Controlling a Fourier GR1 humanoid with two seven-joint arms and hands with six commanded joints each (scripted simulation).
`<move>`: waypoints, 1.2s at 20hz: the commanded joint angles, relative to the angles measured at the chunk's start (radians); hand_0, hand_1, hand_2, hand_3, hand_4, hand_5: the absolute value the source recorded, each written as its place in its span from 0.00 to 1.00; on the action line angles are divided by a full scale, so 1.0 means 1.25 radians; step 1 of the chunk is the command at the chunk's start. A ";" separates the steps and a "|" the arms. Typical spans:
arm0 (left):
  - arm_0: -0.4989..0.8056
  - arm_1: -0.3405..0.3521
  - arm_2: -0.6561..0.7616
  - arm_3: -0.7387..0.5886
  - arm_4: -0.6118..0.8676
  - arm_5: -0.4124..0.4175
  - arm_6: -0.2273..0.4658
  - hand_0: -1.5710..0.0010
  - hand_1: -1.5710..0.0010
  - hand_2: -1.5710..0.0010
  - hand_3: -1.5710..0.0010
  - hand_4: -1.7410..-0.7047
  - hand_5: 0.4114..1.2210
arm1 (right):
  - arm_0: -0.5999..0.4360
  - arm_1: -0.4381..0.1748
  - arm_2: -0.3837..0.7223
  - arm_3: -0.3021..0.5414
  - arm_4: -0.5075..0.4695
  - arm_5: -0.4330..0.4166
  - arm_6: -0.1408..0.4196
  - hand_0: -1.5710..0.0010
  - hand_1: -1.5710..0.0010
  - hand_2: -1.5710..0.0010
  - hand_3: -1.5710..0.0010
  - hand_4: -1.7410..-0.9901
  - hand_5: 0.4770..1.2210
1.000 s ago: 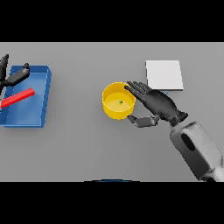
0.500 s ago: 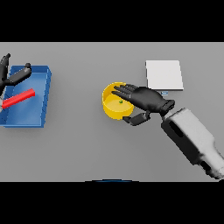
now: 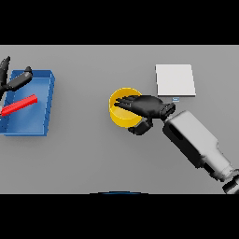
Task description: Pick up the red beaker and tilt it to pour out 1 green nut into yellow bowl. Pick up the yellow bowl and place it on the metallic measuring scale.
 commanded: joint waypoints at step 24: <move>0.009 0.018 0.008 -0.022 0.007 0.008 0.003 1.00 1.00 1.00 1.00 0.90 0.39 | -0.035 -0.017 0.051 -0.008 -0.004 0.105 0.038 0.05 0.05 0.07 0.25 0.03 0.98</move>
